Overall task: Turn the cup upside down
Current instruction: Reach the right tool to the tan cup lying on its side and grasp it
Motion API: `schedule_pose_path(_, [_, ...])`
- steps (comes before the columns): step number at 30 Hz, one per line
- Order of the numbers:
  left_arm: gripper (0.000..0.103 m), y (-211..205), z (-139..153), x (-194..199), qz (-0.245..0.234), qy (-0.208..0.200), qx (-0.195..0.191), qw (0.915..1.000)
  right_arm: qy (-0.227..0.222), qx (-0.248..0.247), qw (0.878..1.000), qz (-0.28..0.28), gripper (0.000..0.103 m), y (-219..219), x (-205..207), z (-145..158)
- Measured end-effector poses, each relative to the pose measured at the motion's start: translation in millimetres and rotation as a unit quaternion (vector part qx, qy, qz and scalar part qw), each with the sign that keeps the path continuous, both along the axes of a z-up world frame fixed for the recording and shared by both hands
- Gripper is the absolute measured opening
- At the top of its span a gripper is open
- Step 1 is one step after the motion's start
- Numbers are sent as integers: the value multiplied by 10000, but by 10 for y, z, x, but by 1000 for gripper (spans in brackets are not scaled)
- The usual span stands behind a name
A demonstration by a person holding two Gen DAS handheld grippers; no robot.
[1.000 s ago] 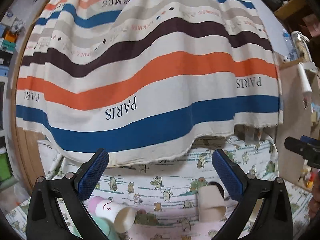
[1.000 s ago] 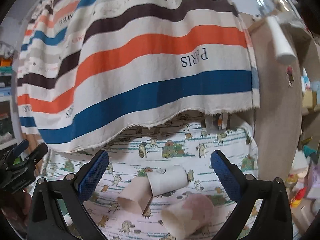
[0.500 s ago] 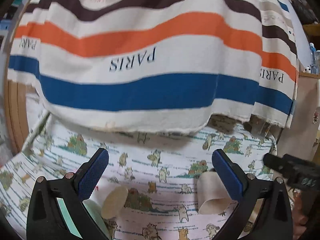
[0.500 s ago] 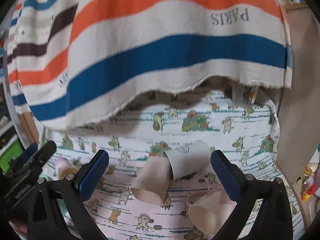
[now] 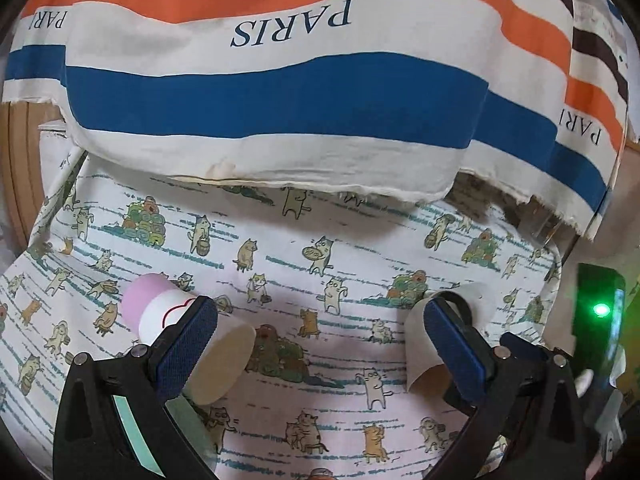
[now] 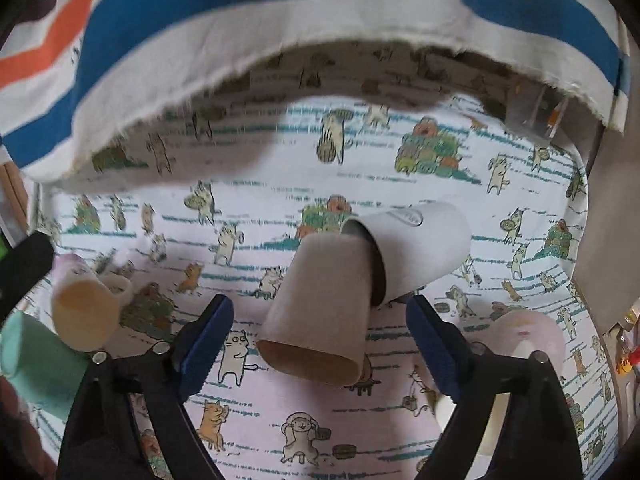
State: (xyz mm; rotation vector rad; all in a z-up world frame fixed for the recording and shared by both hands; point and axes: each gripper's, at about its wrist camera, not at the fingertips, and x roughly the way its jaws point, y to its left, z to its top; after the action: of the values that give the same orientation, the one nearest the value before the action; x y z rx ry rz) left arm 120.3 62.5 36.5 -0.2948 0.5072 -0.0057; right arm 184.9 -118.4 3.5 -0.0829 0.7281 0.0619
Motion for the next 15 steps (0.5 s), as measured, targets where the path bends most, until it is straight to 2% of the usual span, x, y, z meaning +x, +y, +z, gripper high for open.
schedule_pose_path(9, [103, -67, 25, -7, -28, 53, 222, 9997, 224, -181, 9991, -321, 79, 45, 196, -201])
schedule_pose_path(15, [103, -52, -63, 82, 30, 369, 249, 9990, 417, -79, 9986, -313, 78, 76, 272, -329])
